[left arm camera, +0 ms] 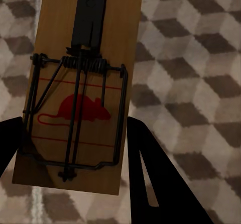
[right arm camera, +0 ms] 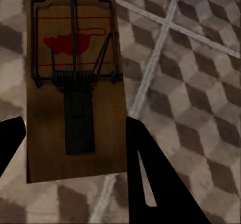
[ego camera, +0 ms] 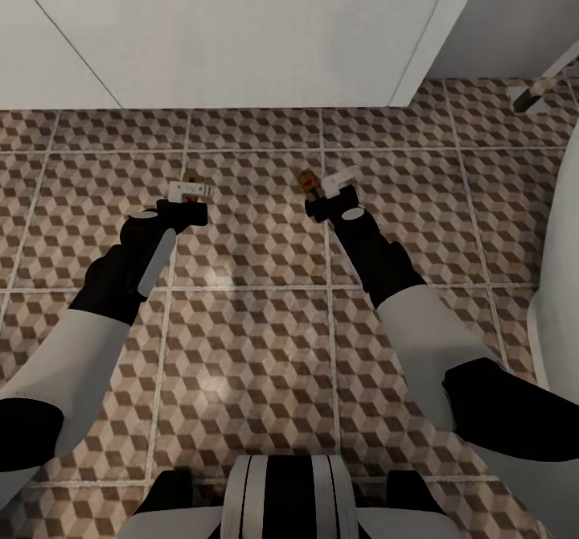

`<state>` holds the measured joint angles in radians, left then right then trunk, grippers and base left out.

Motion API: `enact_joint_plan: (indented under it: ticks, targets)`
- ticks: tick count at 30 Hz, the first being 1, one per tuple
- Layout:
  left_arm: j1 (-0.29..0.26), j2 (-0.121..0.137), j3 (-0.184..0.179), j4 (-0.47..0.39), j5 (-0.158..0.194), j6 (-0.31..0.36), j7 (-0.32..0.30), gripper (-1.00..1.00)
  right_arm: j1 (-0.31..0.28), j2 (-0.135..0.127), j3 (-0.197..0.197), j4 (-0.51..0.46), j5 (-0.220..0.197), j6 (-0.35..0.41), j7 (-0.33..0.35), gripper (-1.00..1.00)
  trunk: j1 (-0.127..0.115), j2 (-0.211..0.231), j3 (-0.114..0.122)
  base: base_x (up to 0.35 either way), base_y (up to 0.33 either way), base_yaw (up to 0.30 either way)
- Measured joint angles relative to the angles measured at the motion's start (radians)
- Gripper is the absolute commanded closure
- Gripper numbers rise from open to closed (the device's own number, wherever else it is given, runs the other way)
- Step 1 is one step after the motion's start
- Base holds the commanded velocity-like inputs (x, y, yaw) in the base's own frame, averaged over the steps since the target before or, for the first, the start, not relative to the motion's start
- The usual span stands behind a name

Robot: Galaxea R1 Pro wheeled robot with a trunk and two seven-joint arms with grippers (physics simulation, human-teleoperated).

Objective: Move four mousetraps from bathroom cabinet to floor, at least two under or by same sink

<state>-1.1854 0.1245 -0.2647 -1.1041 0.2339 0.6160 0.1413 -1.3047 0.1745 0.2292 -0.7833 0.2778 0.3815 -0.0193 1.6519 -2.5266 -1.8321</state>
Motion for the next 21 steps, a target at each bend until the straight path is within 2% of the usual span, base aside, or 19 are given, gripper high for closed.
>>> enact_joint_plan:
  ticks: [3,5,14,17,19,21]
  targets:
    - [0.0,0.0,0.0,0.002,0.0,0.0,0.0,1.0,-0.001,0.0,-0.004,0.1,0.002,-0.004,-0.002,1.0,0.0,0.0,0.0,0.005,0.0,0.0]
    - [0.0,-0.001,0.0,0.003,0.0,0.0,0.0,1.0,-0.002,0.0,-0.006,0.125,0.004,-0.004,-0.011,1.0,0.0,0.0,0.0,0.002,0.0,0.0]
    - [0.0,-0.002,0.0,0.004,0.0,0.0,0.0,1.0,-0.007,0.0,-0.007,0.147,0.002,-0.023,-0.096,1.0,0.0,0.0,0.0,0.0,0.0,0.0]
    - [0.0,-0.002,0.0,0.002,0.0,0.0,0.0,1.0,-0.008,0.0,-0.005,0.136,0.0,-0.088,-0.126,1.0,0.0,0.0,0.0,0.0,0.0,0.0]
    - [0.0,-0.002,0.0,0.001,0.0,0.0,0.0,1.0,-0.008,0.0,-0.003,0.129,-0.002,-0.146,-0.166,1.0,0.0,0.0,0.0,0.0,0.0,0.0]
    - [0.0,-0.001,0.0,0.001,0.0,0.0,0.0,1.0,-0.008,0.0,-0.001,0.128,-0.003,-0.172,-0.211,1.0,0.0,0.0,0.0,0.0,0.0,0.0]
